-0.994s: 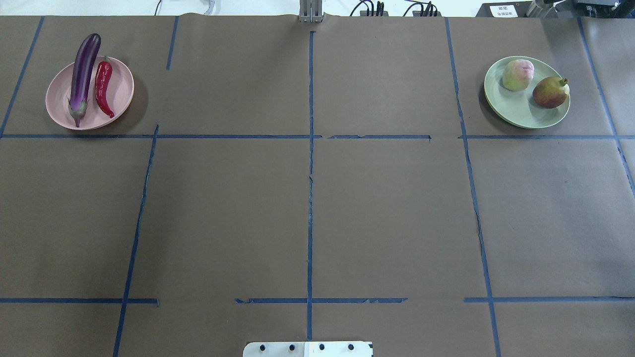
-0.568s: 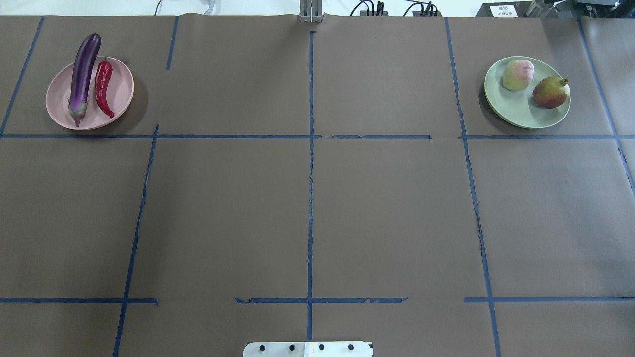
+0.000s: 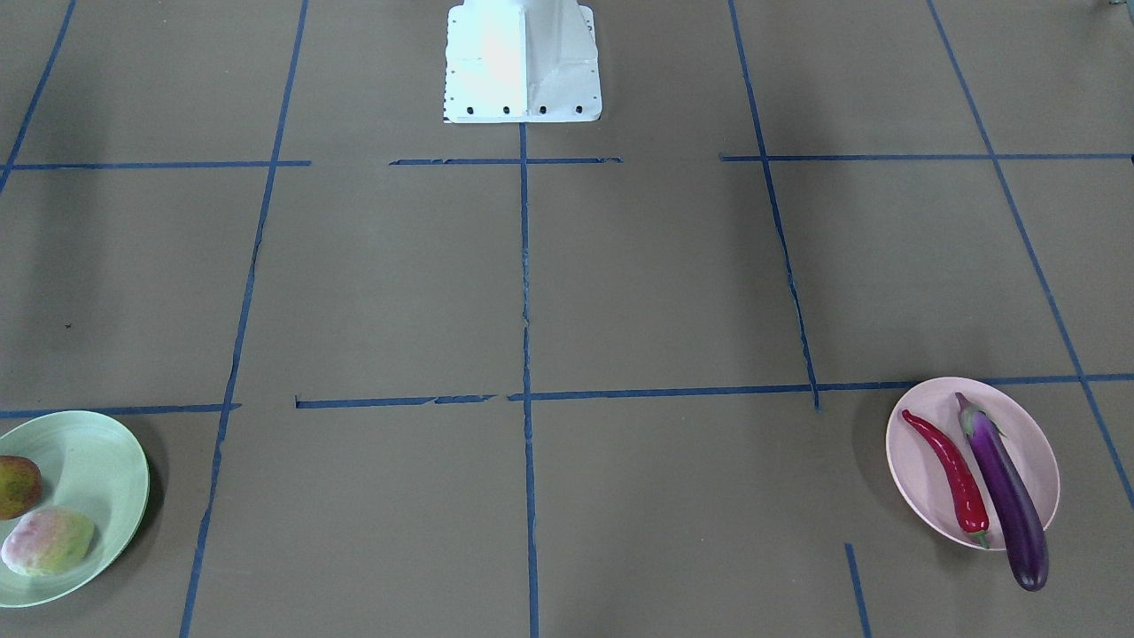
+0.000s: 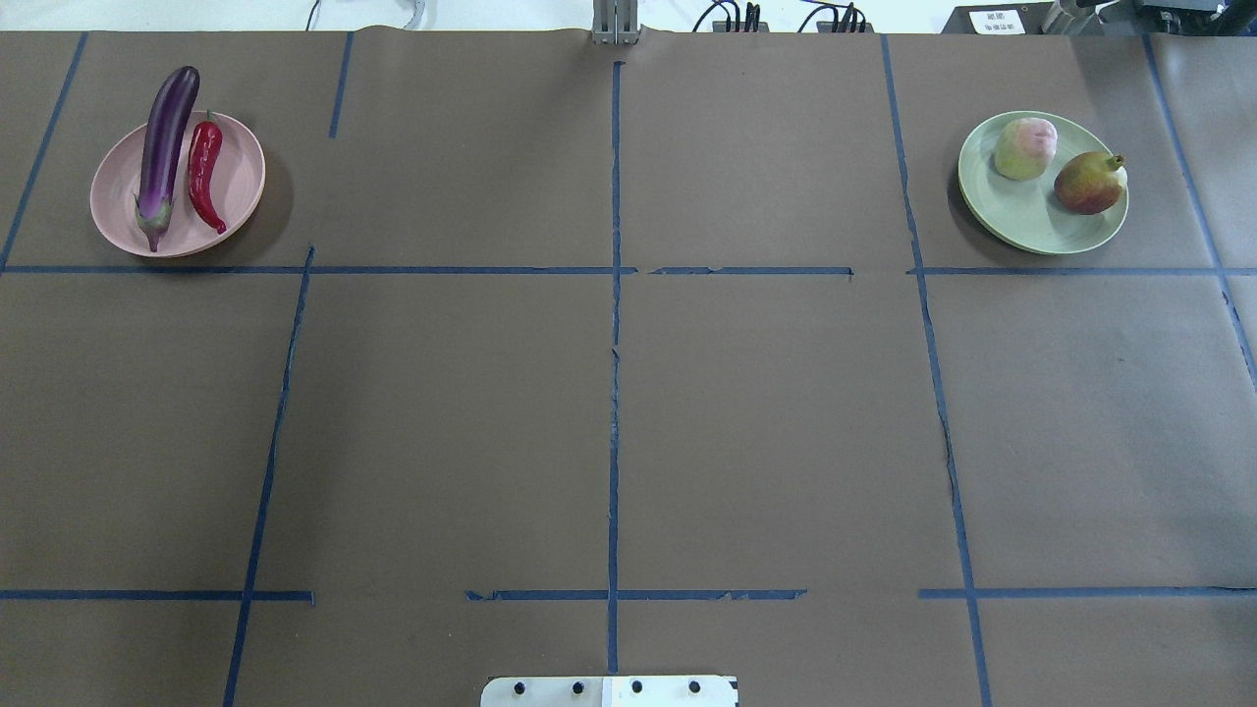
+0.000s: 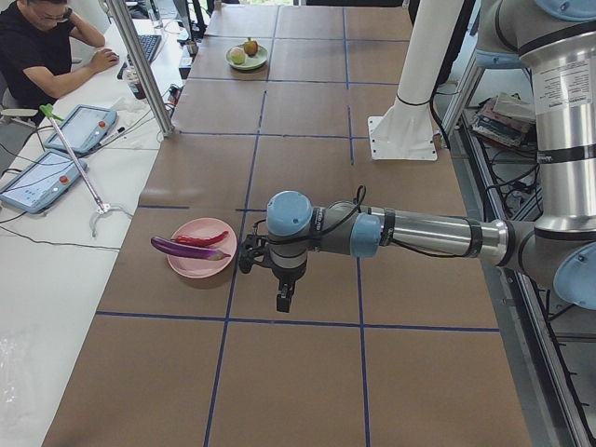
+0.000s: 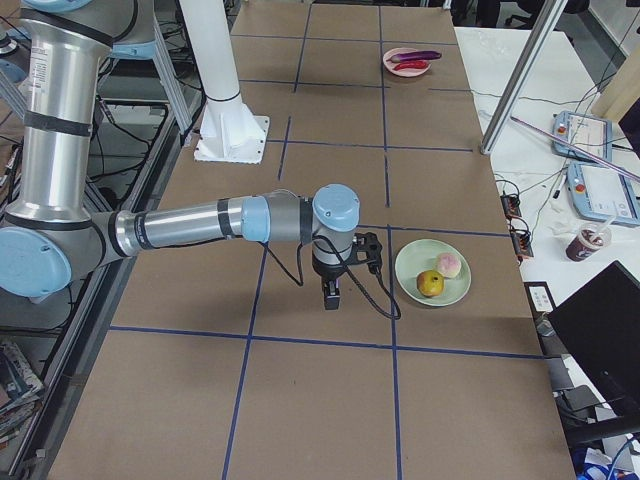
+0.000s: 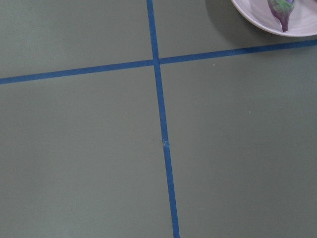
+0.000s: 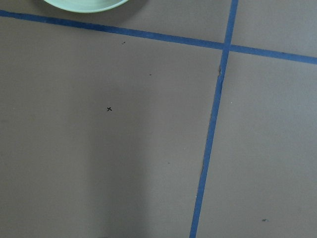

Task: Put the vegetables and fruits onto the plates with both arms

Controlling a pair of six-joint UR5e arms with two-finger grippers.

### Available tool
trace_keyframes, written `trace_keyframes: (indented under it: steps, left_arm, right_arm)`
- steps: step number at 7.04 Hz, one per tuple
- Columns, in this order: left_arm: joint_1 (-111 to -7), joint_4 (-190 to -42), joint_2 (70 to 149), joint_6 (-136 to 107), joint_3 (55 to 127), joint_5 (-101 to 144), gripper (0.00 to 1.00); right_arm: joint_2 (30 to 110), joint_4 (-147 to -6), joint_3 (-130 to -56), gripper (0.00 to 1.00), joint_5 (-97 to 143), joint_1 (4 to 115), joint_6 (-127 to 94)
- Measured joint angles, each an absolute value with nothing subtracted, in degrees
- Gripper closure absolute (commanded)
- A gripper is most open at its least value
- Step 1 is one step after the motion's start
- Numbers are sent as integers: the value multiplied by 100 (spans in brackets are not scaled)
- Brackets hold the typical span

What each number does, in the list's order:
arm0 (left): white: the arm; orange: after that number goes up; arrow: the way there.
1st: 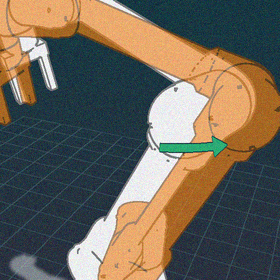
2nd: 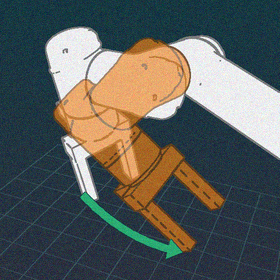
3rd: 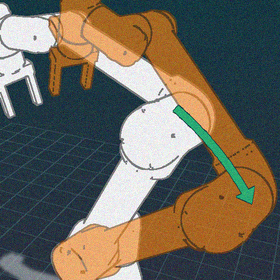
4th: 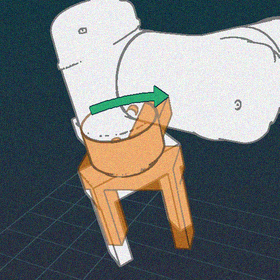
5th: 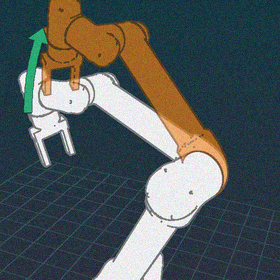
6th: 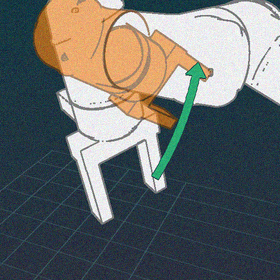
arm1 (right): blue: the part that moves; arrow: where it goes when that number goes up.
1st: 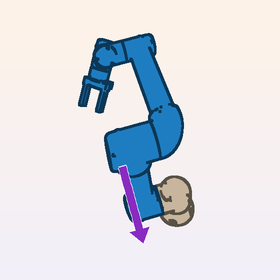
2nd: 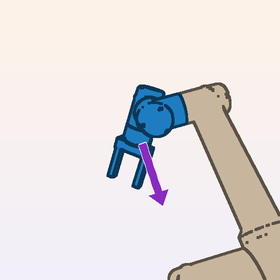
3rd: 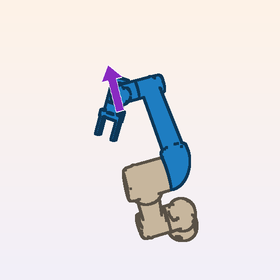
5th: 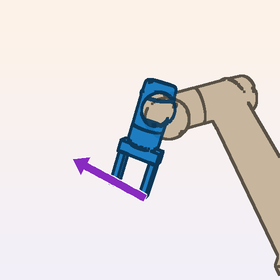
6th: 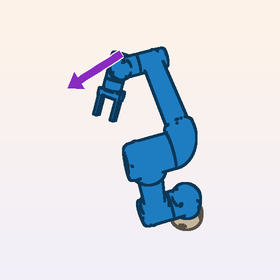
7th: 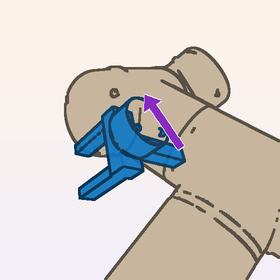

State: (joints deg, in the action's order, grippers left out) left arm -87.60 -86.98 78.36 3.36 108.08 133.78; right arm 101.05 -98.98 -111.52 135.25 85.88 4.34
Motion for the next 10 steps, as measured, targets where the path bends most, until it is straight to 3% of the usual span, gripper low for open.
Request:
trace_keyframes:
  steps: [3, 10]
  left_arm:
    - [-8813, -7879, 8015, 1002, 10861, 13382, 0]
    - [-8842, -7924, 7965, 991, 10808, 13357, 0]
  right_arm:
    - [10241, -9880, -11160, 0, 13532, 8587, 430]
    - [10274, -9879, -11224, 0, 13581, 8587, 403]
